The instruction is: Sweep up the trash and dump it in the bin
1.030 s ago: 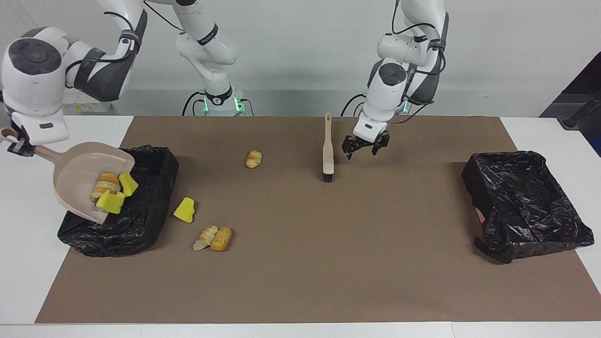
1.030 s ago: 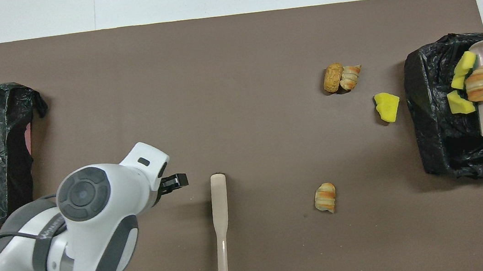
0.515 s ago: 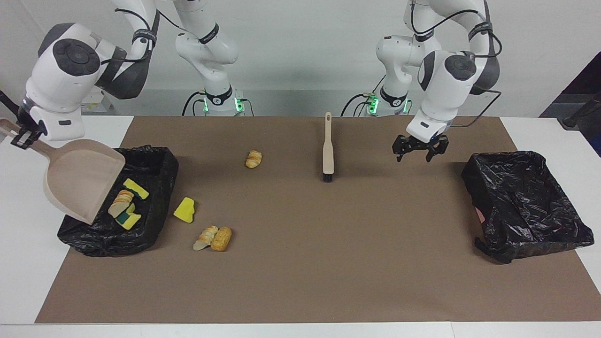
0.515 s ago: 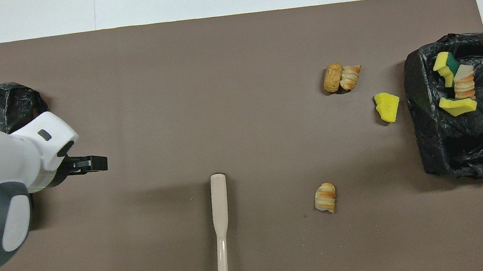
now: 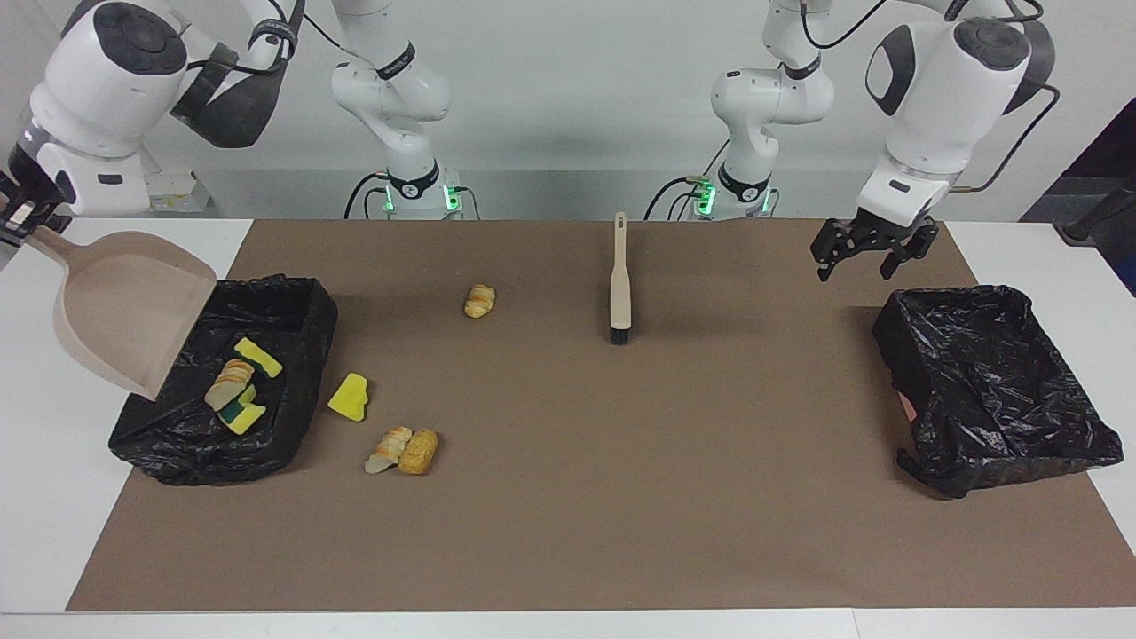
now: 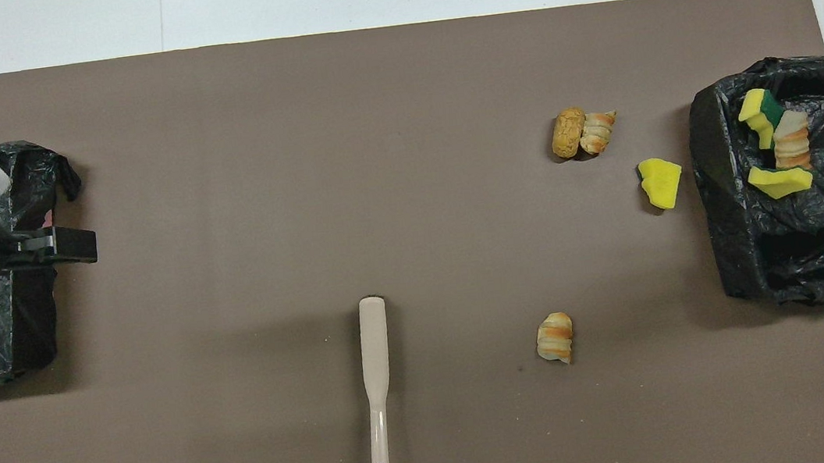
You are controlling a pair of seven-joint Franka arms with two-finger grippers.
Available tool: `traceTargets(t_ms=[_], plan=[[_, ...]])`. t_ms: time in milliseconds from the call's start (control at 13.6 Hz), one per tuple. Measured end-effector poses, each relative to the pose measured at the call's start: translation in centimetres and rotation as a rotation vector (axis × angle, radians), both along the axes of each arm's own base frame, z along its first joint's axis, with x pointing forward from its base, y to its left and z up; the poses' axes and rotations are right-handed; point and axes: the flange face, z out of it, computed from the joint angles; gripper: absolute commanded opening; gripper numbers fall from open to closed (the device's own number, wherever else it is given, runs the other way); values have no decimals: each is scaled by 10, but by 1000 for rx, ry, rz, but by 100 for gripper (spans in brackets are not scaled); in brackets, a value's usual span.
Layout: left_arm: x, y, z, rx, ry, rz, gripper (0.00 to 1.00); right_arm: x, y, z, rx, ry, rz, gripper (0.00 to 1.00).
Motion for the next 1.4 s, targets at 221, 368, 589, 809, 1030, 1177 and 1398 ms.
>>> traceTargets(t_ms=[221, 368, 589, 809, 1030, 1177, 1398], plan=[[2, -1, 6, 2, 10, -16, 100, 1, 15, -13, 221, -88, -90, 0], [2, -2, 4, 3, 16, -28, 100, 0, 16, -18, 329, -171, -195, 0], [2, -2, 3, 3, 17, -32, 100, -4, 24, -27, 450, -259, -399, 0], [2, -3, 7, 2, 10, -34, 100, -9, 52, -55, 568, -304, -682, 0], [1, 3, 15, 0, -7, -22, 100, -6, 91, -91, 626, -347, -922, 0], [1, 10, 17, 0, -9, -12, 100, 0, 137, -113, 632, -380, -1070, 0], [2, 10, 17, 0, -12, -14, 100, 15, 218, -148, 652, -442, -1239, 0]])
